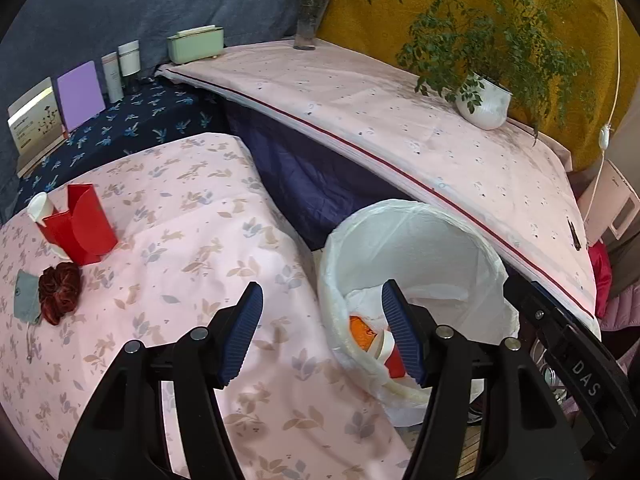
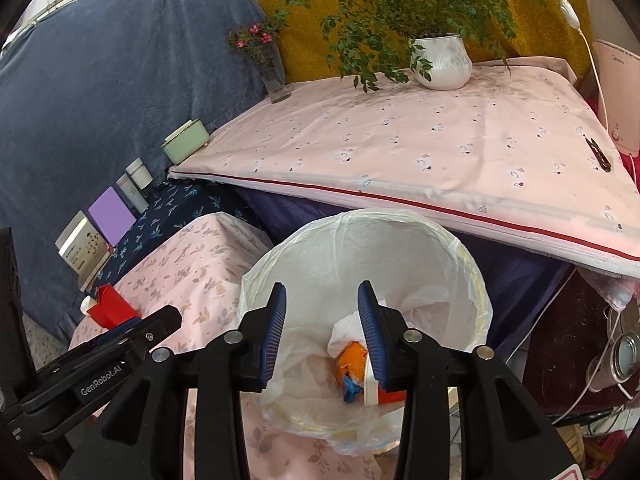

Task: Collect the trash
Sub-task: 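Move both tools back toward the grey pouch and brown scrunchie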

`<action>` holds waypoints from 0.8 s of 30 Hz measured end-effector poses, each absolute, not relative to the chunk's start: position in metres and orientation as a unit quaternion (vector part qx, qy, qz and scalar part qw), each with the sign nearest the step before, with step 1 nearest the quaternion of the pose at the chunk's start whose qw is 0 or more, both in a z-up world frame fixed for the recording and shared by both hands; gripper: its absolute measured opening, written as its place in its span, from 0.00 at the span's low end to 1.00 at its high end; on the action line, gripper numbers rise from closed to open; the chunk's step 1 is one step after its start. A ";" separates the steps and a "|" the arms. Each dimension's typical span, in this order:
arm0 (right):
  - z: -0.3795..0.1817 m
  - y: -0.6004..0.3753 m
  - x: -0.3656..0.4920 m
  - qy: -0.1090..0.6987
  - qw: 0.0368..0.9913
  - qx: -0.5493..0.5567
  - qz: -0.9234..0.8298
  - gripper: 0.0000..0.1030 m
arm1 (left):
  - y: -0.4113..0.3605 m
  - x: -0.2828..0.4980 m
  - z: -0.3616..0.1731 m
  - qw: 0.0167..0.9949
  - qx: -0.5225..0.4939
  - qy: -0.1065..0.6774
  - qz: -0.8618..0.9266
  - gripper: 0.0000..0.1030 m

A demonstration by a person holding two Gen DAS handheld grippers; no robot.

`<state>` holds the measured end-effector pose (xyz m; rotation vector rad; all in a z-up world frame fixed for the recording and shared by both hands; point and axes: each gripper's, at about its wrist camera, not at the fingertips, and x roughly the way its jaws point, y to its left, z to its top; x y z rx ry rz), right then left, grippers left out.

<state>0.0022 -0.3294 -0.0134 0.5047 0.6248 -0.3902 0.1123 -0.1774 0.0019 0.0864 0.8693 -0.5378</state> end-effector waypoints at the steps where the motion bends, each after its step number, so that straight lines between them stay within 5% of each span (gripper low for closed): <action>1: -0.012 -0.326 0.003 0.302 0.903 0.242 -0.187 0.40 | -0.174 0.113 0.002 0.872 0.040 0.416 -0.254 0.57; 24: 0.008 -0.226 0.044 0.324 0.923 0.180 -0.108 0.53 | -0.059 0.131 0.003 0.897 -0.017 0.410 -0.163 0.67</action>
